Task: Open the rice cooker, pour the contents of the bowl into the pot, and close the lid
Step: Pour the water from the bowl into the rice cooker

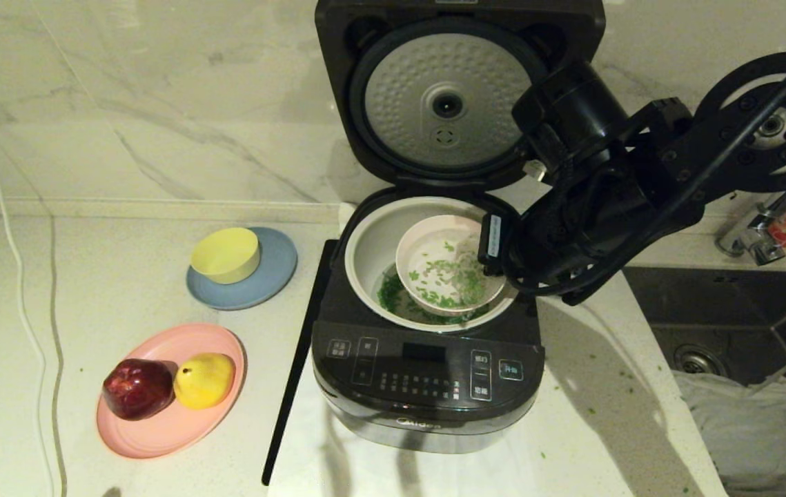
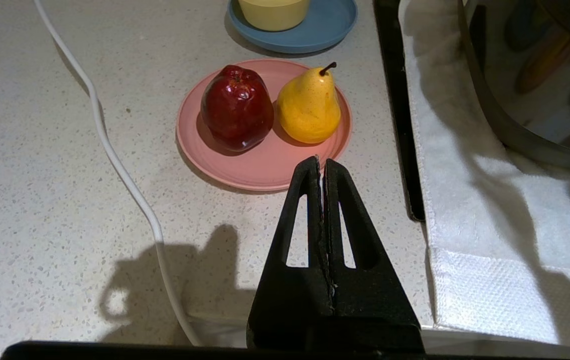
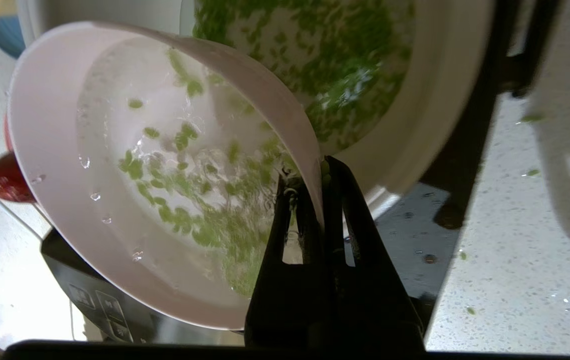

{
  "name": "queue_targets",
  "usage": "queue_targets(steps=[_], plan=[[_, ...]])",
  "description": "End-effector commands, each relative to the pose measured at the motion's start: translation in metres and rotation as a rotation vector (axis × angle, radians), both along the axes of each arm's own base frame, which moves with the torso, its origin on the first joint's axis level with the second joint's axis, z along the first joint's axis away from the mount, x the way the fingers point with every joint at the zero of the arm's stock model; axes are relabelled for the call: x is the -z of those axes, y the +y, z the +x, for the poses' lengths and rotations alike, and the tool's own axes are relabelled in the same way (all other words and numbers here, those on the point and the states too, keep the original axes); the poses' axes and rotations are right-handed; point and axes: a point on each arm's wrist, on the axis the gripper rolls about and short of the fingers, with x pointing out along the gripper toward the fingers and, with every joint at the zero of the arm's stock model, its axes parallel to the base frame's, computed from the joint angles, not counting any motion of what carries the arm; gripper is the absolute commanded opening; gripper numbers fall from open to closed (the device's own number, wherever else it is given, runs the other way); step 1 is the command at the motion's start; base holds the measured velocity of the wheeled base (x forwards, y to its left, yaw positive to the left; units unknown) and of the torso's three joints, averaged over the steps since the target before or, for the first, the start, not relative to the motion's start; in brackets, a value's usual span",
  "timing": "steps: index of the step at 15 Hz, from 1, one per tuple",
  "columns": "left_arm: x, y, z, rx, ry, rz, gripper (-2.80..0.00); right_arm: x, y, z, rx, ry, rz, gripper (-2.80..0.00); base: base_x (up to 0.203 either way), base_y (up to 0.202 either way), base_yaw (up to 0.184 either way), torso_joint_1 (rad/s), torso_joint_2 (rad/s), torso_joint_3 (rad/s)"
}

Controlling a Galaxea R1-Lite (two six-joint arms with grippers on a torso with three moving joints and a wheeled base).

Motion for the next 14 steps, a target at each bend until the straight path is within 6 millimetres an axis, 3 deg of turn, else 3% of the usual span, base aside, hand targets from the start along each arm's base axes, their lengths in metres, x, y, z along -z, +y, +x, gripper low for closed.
queue_targets(steps=[1, 11, 14], plan=[[0.002, 0.000, 0.001, 0.000, 0.007, 0.001, -2.80, 0.012, 0.011, 0.004, -0.010, 0.023, -0.019, -2.80, 0.000, 0.000, 0.000, 0.000, 0.00, 0.000], [0.002, 0.000, 0.001, 0.000, 0.007, 0.001, -2.80, 0.022, 0.018, 0.014, 0.016, -0.003, -0.033, -2.80, 0.000, 0.000, 0.000, 0.000, 0.00, 0.000], [0.002, 0.000, 0.001, 0.000, 0.007, 0.001, -2.80, 0.015, 0.016, 0.015, 0.051, -0.058, -0.028, -2.80, 0.000, 0.000, 0.000, 0.000, 0.00, 0.000]])
